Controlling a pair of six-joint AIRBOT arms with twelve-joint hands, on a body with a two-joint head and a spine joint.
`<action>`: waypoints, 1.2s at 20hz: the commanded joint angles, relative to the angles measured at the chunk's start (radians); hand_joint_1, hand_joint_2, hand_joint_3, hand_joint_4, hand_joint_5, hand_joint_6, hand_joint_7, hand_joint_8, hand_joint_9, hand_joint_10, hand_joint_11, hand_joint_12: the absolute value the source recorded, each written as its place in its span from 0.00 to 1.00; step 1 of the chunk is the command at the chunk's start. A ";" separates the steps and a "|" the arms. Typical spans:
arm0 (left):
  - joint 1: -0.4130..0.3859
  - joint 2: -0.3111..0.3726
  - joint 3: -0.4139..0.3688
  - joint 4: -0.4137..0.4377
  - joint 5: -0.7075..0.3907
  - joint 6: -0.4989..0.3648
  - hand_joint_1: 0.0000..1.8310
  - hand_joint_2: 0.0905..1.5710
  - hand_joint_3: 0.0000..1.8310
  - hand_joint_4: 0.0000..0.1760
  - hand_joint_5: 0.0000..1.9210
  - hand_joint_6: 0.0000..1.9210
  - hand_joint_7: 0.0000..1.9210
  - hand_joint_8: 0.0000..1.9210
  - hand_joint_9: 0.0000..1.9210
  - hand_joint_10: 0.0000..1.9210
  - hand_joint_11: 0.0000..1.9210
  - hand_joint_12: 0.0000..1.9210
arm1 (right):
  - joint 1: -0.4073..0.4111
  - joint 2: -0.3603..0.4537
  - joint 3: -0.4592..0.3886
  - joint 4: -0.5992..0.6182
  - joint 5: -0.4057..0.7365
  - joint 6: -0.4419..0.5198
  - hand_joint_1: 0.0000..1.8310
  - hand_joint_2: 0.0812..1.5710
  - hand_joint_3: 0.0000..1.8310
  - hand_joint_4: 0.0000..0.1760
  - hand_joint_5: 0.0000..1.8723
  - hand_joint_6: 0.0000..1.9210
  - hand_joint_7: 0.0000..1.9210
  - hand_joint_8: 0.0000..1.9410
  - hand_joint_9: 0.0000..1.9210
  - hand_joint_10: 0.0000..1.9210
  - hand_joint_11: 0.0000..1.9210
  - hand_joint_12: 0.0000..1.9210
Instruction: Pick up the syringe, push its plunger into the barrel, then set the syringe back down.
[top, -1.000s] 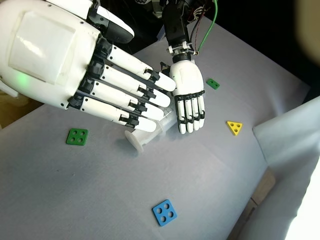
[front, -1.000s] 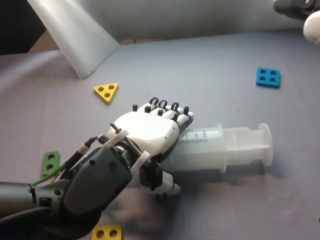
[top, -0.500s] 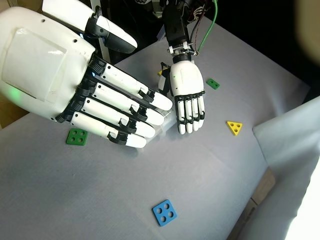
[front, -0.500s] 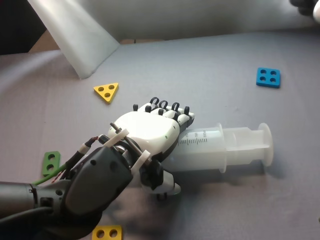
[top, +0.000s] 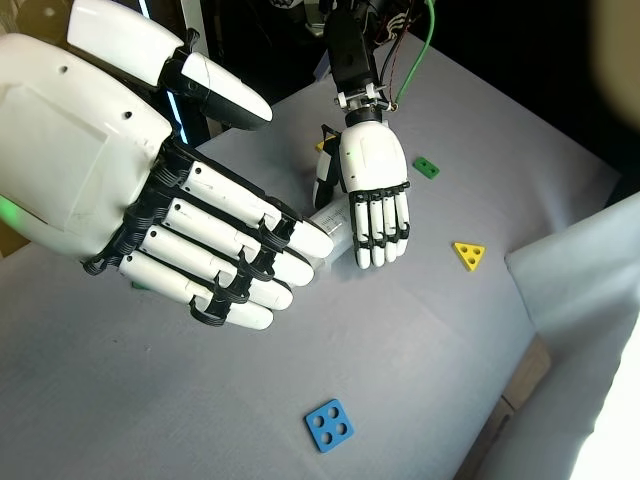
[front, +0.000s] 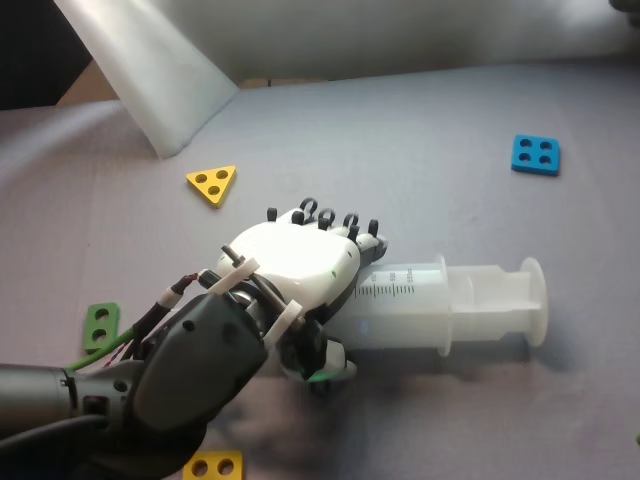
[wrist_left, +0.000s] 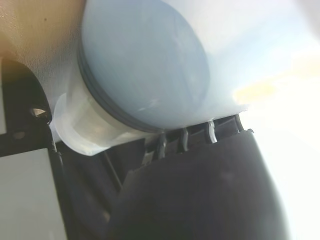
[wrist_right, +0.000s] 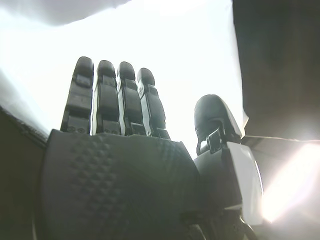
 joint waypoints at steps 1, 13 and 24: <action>-0.001 -0.006 -0.002 0.047 -0.035 0.009 0.72 0.72 0.00 0.00 0.40 0.01 0.43 0.49 0.46 0.01 0.29 0.31 | 0.009 0.002 -0.002 -0.010 0.007 0.016 0.00 0.88 0.00 0.00 0.10 0.00 0.07 0.00 0.03 0.00 0.00 0.08; -0.027 0.004 -0.009 0.057 -0.035 -0.009 0.73 0.78 0.00 0.00 0.39 0.60 0.35 0.83 0.33 0.83 0.28 0.71 | 0.005 0.003 -0.007 -0.010 -0.057 0.169 0.00 0.88 0.00 0.00 0.10 0.00 0.08 0.00 0.04 0.00 0.00 0.11; -0.141 0.079 -0.053 0.010 -0.034 -0.013 0.73 0.78 0.00 0.00 0.37 0.61 0.39 0.77 0.34 0.84 0.25 0.76 | -0.009 0.003 -0.030 0.088 -0.146 0.260 0.00 0.87 0.00 0.00 0.11 0.00 0.08 0.00 0.04 0.00 0.00 0.09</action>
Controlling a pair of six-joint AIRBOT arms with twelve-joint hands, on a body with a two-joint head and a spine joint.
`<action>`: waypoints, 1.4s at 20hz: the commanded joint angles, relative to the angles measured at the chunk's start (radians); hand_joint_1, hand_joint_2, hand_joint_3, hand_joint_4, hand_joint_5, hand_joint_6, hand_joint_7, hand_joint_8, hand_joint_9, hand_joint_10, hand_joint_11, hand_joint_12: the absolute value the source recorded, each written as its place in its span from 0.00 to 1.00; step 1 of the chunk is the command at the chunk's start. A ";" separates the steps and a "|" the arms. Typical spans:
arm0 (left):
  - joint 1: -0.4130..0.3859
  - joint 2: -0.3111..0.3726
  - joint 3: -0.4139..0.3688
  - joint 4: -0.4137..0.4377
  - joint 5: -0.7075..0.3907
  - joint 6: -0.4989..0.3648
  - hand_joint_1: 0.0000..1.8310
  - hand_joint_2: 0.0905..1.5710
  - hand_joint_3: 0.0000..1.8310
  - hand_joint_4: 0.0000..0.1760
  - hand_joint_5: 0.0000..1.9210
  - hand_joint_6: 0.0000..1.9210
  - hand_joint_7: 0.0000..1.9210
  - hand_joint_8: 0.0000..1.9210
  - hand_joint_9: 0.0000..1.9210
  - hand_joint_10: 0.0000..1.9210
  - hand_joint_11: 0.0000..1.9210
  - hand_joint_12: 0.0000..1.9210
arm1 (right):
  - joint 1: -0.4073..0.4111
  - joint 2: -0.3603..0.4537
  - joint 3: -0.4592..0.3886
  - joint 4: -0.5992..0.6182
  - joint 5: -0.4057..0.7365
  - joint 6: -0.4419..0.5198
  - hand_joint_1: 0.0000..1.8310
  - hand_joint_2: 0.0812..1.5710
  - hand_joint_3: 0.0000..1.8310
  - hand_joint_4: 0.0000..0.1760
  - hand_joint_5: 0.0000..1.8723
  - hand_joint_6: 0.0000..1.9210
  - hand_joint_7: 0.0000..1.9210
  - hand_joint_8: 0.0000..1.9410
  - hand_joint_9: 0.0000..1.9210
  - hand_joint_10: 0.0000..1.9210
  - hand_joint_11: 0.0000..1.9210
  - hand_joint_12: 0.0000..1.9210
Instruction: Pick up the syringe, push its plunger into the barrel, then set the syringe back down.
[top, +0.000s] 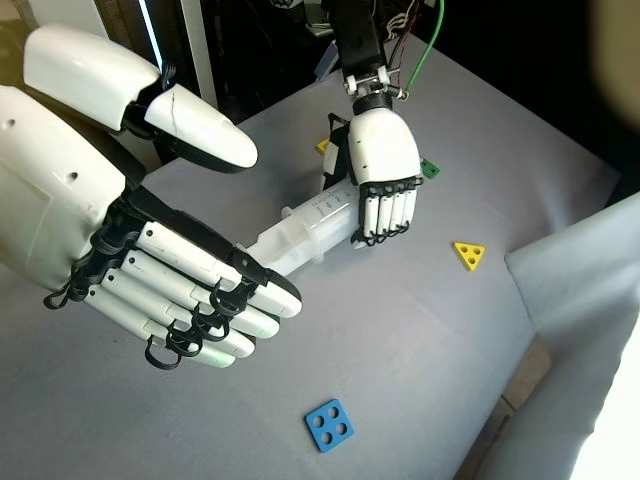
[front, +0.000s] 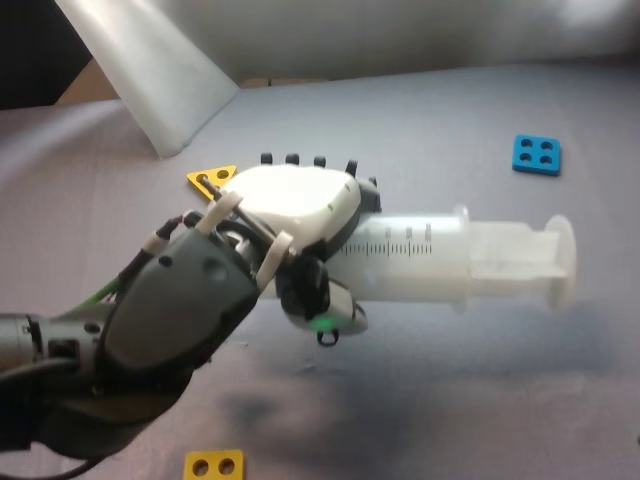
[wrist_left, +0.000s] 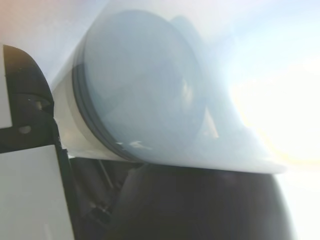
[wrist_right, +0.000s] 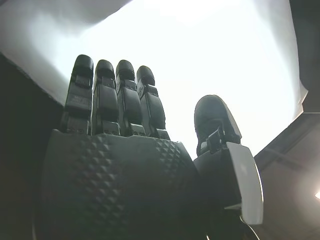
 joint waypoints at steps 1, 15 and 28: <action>-0.027 0.008 -0.005 0.064 -0.054 -0.005 0.73 0.78 0.00 0.00 0.36 0.61 0.38 0.78 0.33 0.85 0.25 0.77 | 0.006 0.000 0.002 0.002 -0.020 0.010 0.00 0.87 0.00 0.00 0.11 0.00 0.09 0.00 0.05 0.00 0.00 0.11; -0.121 0.055 -0.017 0.019 0.003 0.006 0.73 0.80 0.00 0.00 0.33 0.64 0.38 0.79 0.32 0.88 0.22 0.81 | -0.009 -0.056 0.002 0.233 -0.052 0.033 0.00 0.88 0.00 0.00 0.12 0.00 0.09 0.00 0.05 0.00 0.00 0.16; -0.124 0.050 -0.017 0.025 0.003 0.002 0.73 0.79 0.00 0.00 0.36 0.62 0.38 0.79 0.32 0.86 0.22 0.79 | -0.009 -0.176 0.003 0.330 -0.068 0.054 0.00 0.90 0.00 0.00 0.03 0.00 0.02 0.00 0.00 0.00 0.00 0.00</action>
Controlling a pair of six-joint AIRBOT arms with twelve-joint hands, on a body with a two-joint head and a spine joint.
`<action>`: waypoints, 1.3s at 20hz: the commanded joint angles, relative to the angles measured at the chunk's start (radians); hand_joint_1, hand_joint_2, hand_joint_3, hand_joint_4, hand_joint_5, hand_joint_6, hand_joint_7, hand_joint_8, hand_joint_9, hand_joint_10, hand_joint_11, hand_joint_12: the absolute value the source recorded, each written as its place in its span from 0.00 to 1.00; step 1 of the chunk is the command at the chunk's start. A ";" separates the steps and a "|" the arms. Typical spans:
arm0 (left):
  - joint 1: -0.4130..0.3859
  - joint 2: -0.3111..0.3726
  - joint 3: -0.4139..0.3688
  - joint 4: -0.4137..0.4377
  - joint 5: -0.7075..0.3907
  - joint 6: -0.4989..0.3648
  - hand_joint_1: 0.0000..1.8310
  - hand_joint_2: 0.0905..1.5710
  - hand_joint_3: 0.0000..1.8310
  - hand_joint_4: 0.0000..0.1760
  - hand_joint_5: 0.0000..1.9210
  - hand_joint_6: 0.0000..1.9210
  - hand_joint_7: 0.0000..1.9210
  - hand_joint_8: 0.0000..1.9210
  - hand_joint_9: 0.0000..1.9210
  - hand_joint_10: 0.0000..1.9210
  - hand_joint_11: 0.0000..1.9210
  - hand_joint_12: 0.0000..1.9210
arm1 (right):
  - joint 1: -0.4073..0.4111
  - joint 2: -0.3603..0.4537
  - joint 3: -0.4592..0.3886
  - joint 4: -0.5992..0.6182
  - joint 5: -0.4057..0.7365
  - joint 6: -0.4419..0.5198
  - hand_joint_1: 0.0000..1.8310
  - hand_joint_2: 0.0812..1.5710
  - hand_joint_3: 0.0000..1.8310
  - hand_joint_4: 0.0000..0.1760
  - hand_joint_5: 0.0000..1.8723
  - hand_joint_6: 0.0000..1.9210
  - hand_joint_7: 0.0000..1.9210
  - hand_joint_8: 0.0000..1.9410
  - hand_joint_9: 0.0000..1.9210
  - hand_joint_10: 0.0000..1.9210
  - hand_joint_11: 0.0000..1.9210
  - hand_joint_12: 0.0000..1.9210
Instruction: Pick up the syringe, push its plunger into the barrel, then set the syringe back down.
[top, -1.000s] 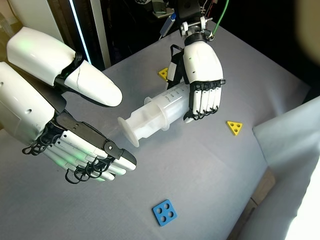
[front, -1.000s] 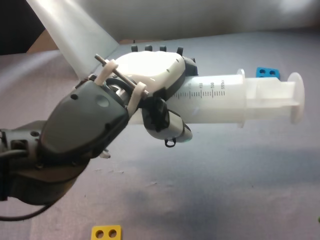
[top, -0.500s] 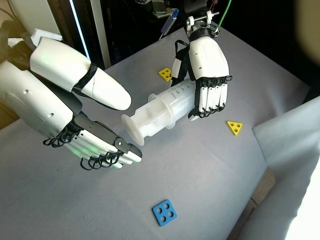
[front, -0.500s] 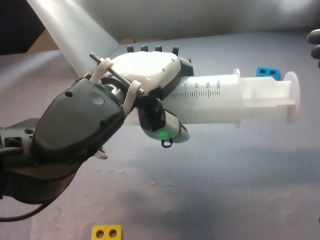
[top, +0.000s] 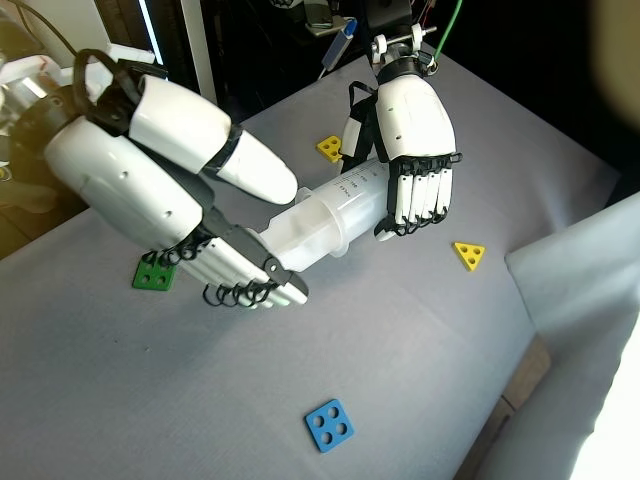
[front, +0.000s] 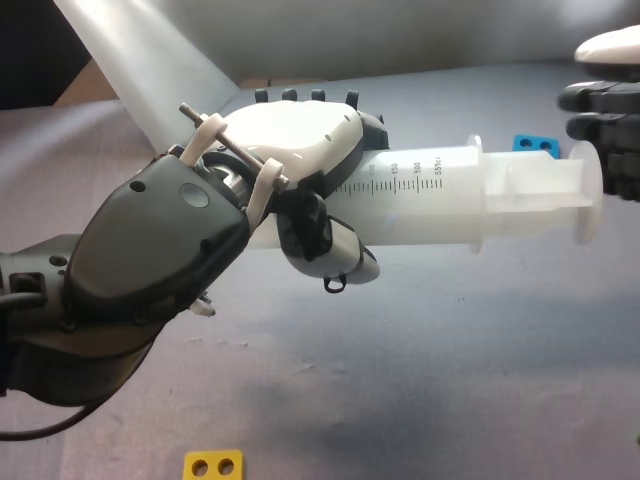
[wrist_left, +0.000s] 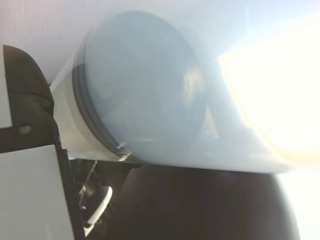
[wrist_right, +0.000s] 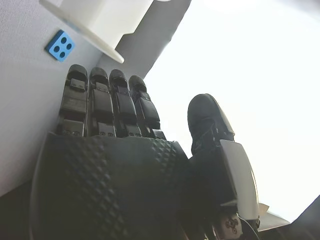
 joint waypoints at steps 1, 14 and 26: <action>-0.020 -0.004 -0.005 0.070 -0.054 -0.011 0.73 0.78 0.00 0.00 0.36 0.62 0.39 0.78 0.33 0.85 0.22 0.78 | 0.014 -0.012 0.001 -0.025 0.047 0.023 0.00 0.90 0.00 0.00 0.03 0.00 0.01 0.00 0.00 0.00 0.00 0.00; -0.028 -0.009 -0.005 0.069 -0.055 -0.008 0.73 0.78 0.00 0.00 0.38 0.62 0.39 0.76 0.34 0.83 0.24 0.78 | 0.044 -0.152 0.022 -0.025 -0.029 0.072 0.00 0.89 0.00 0.00 0.03 0.01 0.02 0.00 0.00 0.00 0.00 0.00; -0.032 -0.008 -0.005 0.068 -0.057 -0.004 0.73 0.77 0.00 0.00 0.37 0.63 0.40 0.75 0.34 0.83 0.23 0.78 | 0.067 -0.290 0.033 -0.056 -0.071 0.164 0.00 0.89 0.00 0.00 0.03 0.00 0.02 0.00 0.00 0.00 0.00 0.00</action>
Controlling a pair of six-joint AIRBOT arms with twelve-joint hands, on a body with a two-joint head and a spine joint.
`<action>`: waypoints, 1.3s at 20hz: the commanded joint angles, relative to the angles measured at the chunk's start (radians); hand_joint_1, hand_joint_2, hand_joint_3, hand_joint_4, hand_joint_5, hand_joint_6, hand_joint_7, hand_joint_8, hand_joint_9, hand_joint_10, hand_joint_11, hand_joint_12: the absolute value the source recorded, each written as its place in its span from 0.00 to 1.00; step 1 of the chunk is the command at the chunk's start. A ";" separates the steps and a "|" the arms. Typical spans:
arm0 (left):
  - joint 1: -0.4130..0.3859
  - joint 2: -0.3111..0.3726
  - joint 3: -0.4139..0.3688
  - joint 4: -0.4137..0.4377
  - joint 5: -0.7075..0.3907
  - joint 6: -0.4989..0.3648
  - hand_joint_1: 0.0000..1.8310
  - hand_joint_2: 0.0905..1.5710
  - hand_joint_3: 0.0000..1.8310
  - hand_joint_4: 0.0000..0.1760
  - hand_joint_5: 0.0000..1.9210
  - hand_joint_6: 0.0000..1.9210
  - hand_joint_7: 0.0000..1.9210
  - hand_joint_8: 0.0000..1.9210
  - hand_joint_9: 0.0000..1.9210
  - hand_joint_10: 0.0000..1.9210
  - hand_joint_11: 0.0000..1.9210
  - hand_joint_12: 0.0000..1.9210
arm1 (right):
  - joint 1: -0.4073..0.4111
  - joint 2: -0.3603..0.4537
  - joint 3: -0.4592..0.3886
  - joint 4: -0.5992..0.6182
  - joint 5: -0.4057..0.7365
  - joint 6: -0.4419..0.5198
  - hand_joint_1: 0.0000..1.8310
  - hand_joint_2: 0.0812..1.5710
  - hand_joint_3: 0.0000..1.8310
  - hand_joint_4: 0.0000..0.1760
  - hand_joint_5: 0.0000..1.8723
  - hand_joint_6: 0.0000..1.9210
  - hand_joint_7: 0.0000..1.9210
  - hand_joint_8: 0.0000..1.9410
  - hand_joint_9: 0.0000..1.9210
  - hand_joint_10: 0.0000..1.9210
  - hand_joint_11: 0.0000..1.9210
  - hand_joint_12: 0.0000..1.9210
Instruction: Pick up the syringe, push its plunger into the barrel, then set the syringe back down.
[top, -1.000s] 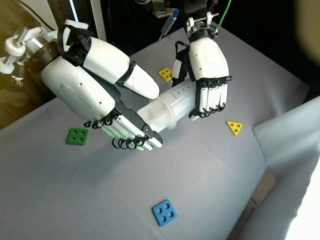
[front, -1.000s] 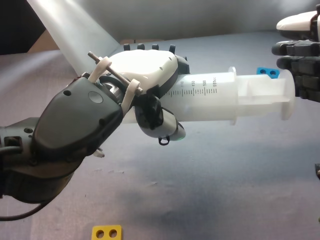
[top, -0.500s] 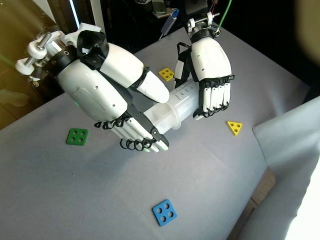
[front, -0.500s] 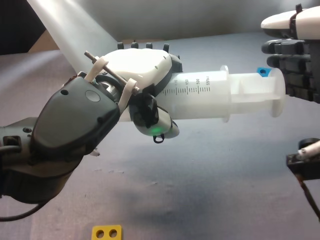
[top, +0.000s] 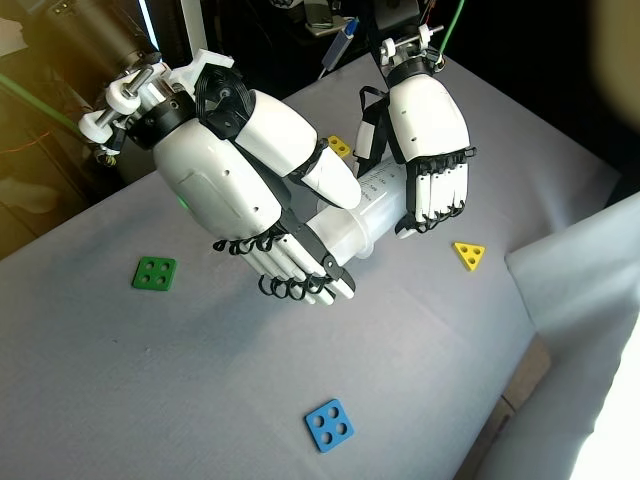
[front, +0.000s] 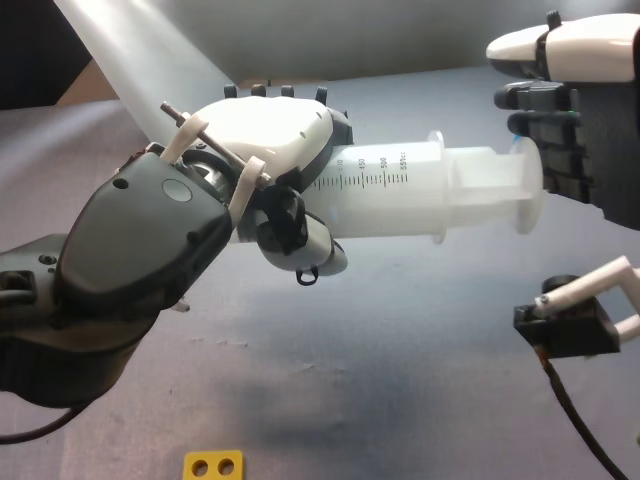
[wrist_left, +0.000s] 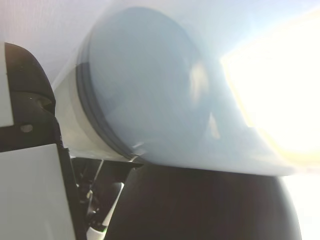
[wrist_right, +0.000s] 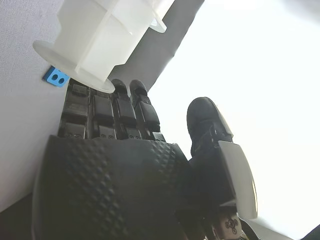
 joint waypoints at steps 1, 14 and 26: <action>-0.031 -0.014 -0.007 0.107 -0.001 -0.042 0.73 0.77 0.00 0.00 0.38 0.64 0.40 0.74 0.35 0.82 0.24 0.77 | 0.025 -0.029 -0.015 -0.010 0.180 0.024 0.00 0.90 0.00 0.00 0.04 0.00 0.02 0.00 0.00 0.00 0.00 0.00; -0.037 -0.014 -0.009 0.101 -0.002 -0.040 0.73 0.78 0.00 0.00 0.37 0.65 0.39 0.75 0.35 0.82 0.25 0.77 | 0.028 -0.140 -0.005 -0.080 0.180 0.093 0.00 0.89 0.00 0.00 0.04 0.00 0.03 0.00 0.00 0.00 0.00 0.00; -0.038 -0.014 -0.010 0.101 -0.002 -0.038 0.73 0.77 0.00 0.00 0.37 0.66 0.39 0.75 0.35 0.82 0.25 0.77 | 0.001 0.121 0.004 -0.137 0.234 -0.051 0.00 0.90 0.00 0.00 0.04 0.00 0.03 0.00 0.00 0.00 0.00 0.00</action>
